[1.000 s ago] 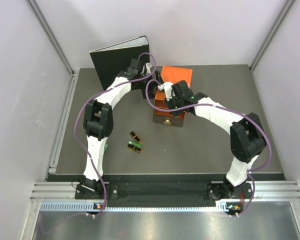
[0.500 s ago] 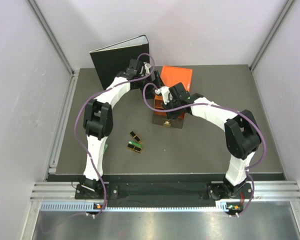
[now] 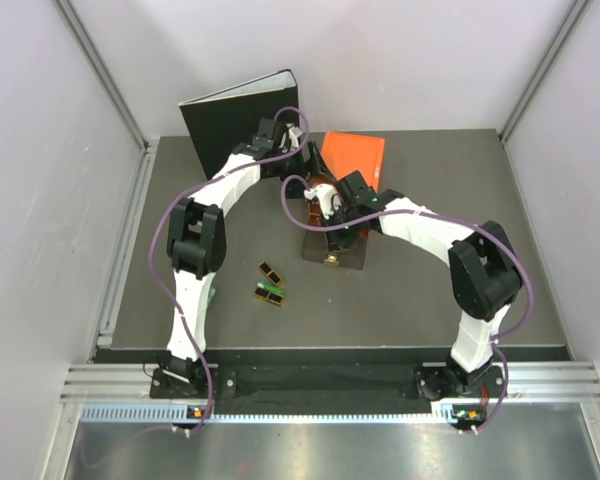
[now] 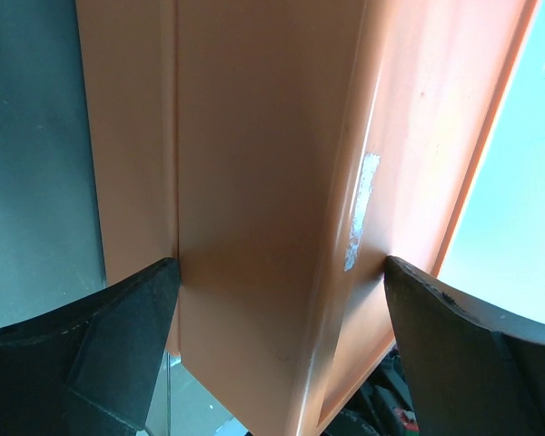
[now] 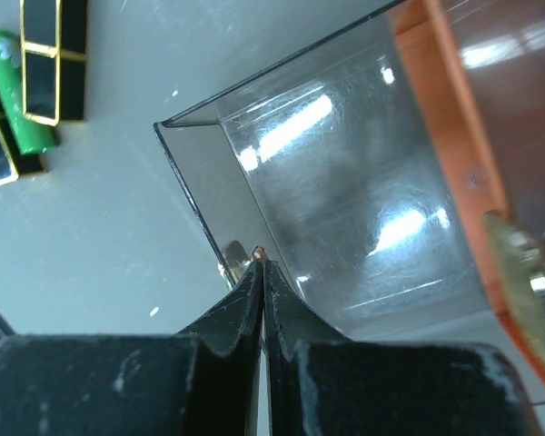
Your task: Organize the makeup
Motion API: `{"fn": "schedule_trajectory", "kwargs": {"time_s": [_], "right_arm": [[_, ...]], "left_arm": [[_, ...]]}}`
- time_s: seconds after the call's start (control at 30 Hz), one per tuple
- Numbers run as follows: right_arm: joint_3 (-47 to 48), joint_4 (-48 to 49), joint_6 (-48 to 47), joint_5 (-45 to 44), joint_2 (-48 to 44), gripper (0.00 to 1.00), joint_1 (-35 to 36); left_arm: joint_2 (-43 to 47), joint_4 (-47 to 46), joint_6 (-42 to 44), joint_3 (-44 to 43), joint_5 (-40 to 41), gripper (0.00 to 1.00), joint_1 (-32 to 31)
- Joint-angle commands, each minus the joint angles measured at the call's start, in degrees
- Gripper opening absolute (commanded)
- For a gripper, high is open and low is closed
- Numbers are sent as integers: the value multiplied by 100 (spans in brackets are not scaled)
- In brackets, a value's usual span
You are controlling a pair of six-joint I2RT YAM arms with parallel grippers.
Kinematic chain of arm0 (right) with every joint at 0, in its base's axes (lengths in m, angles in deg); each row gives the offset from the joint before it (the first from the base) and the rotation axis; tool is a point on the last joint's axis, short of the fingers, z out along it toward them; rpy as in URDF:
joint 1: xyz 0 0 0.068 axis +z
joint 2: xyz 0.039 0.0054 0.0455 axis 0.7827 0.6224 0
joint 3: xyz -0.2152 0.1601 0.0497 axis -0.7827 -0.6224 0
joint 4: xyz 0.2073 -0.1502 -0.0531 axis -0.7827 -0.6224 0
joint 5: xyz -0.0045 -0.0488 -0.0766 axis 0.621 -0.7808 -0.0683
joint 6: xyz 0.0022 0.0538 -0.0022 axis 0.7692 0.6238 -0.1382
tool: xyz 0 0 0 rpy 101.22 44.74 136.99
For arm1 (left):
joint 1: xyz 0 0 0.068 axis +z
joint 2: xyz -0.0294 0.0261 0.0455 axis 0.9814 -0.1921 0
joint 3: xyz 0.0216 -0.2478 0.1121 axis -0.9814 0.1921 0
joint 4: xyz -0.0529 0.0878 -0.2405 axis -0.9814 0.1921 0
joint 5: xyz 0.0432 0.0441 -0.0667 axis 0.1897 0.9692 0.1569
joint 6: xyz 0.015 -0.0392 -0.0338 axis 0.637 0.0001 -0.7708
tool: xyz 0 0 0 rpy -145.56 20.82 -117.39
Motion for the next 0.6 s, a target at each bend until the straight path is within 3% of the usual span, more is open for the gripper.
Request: {"fn": "schedule_trajectory", "kwargs": {"time_s": [0.0,0.2,0.57], "right_arm": [[-92,-107,-83,139,-396,0,99],[-83,190,92,-485,-668,0,99],[391,315,119,-512,-1117,2,91]], "left_arm": [[-125,-105,59,-112,175,98,-1],[50,-131,155,-130,184,99,-1],[832,-605,331,-262,307,99,43]]}}
